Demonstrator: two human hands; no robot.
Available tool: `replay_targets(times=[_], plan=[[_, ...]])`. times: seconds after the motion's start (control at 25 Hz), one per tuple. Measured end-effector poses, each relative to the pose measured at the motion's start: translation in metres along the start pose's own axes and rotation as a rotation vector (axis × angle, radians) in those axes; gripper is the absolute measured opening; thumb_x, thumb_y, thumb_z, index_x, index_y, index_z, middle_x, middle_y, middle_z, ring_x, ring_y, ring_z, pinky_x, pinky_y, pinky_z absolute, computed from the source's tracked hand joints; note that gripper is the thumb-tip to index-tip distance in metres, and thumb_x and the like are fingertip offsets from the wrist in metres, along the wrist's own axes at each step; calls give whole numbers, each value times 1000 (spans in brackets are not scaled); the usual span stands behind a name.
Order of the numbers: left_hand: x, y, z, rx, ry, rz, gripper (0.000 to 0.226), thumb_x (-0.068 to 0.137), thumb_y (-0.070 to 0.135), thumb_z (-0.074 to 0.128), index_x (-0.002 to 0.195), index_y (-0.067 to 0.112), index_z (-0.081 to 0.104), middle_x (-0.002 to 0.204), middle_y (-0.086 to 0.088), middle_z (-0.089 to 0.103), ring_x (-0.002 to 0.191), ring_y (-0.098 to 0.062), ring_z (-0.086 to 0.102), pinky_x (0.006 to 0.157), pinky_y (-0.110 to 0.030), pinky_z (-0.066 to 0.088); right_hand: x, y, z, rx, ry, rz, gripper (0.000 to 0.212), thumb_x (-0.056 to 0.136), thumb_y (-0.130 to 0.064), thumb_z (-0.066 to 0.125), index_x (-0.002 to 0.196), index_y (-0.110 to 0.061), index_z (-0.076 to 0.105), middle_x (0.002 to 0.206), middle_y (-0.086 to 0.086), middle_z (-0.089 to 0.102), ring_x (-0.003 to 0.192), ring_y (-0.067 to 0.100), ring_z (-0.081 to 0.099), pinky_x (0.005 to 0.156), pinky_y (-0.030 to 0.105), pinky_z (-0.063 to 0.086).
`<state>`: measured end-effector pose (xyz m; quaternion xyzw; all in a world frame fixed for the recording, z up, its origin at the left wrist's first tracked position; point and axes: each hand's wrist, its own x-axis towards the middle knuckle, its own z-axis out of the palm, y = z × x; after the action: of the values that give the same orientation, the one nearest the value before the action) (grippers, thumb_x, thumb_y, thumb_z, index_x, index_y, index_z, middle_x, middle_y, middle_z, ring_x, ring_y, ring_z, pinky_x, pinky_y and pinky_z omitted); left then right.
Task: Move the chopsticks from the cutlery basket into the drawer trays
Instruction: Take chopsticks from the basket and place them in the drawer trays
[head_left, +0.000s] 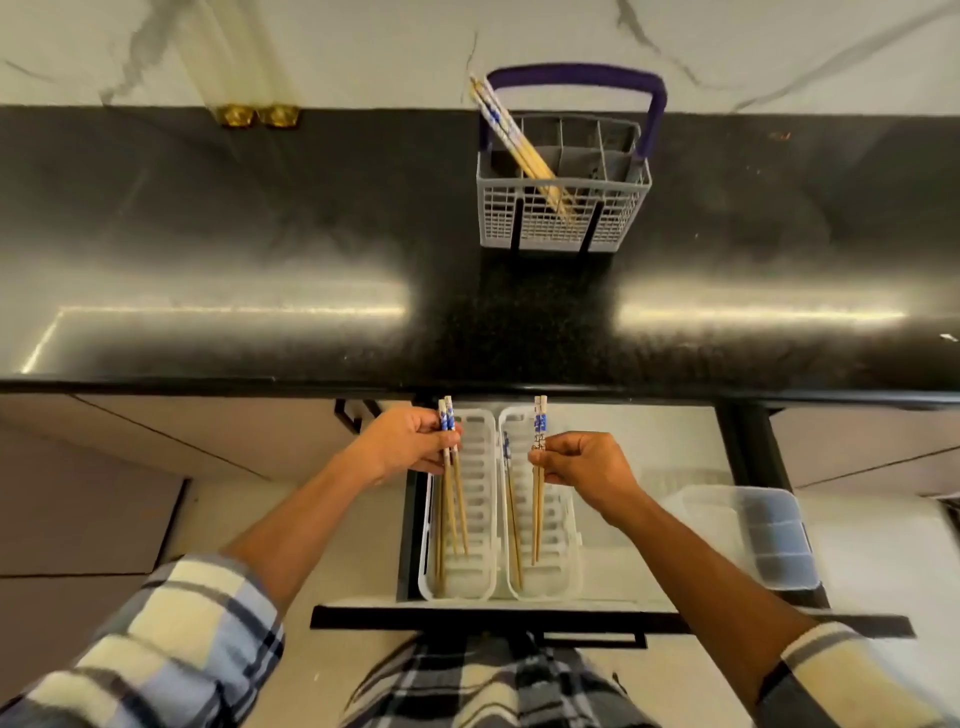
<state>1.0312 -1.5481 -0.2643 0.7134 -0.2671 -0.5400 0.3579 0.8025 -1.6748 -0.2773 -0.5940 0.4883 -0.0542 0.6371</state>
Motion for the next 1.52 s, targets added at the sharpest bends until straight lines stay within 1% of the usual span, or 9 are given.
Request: replay_targets(times=[0.2,0.4,0.56,0.76,0.92,1.08,1.24,1.44,1.52], plan=[[16,-17,16,32,-14,-95,18,92,7,65,110,4,68,98,-4,74,92,-21,74,73,-29,62,5,33,15,-3,40,74,6,82,-14,78,85,-19,77,85,-2,78,78,13,76,82,35,62],[31,-21,24,52,-14,-148,24,91,5,66,114,2,68,103,-14,73,96,-26,72,71,-30,63,17,51,28,1,97,114,6,80,-16,81,85,-18,78,81,0,78,76,18,75,82,38,62],[35,-17,26,31,-5,-186,28,91,2,65,118,0,65,100,-7,71,91,-23,71,64,-25,62,28,52,31,2,109,136,9,80,-17,81,88,-16,78,84,1,78,78,20,76,80,39,62],[37,-22,26,84,-35,-248,25,91,3,65,116,1,65,105,-14,72,96,-26,71,77,-33,61,35,53,34,24,95,181,13,80,-14,81,92,-12,78,86,3,79,80,21,76,81,41,62],[43,-30,35,156,5,-253,24,91,4,66,115,4,66,110,-14,70,97,-22,69,68,-25,60,39,55,38,-29,110,189,14,80,-19,80,94,-15,79,85,2,78,79,22,76,81,41,62],[58,-41,44,350,95,-254,26,89,12,68,115,7,66,109,-14,68,97,-26,69,81,-39,61,46,54,43,-130,154,225,20,82,-24,78,100,-16,78,89,2,77,80,20,74,79,40,62],[71,-48,58,753,124,-250,35,93,24,61,126,13,58,119,-13,63,109,-28,62,95,-38,53,56,54,49,-203,196,279,19,84,-19,74,102,-11,75,94,7,74,82,22,72,74,35,63],[84,-49,71,805,146,-396,27,98,13,49,123,10,59,117,-12,66,107,-29,66,90,-37,56,68,55,58,-244,273,297,22,93,-17,58,110,-10,70,108,7,71,98,23,69,85,28,57],[86,-50,75,811,178,-417,26,100,9,44,120,8,60,116,-12,67,106,-28,66,88,-36,56,74,61,60,-220,313,318,25,95,-17,55,115,-10,68,114,8,69,103,23,67,83,25,55]])
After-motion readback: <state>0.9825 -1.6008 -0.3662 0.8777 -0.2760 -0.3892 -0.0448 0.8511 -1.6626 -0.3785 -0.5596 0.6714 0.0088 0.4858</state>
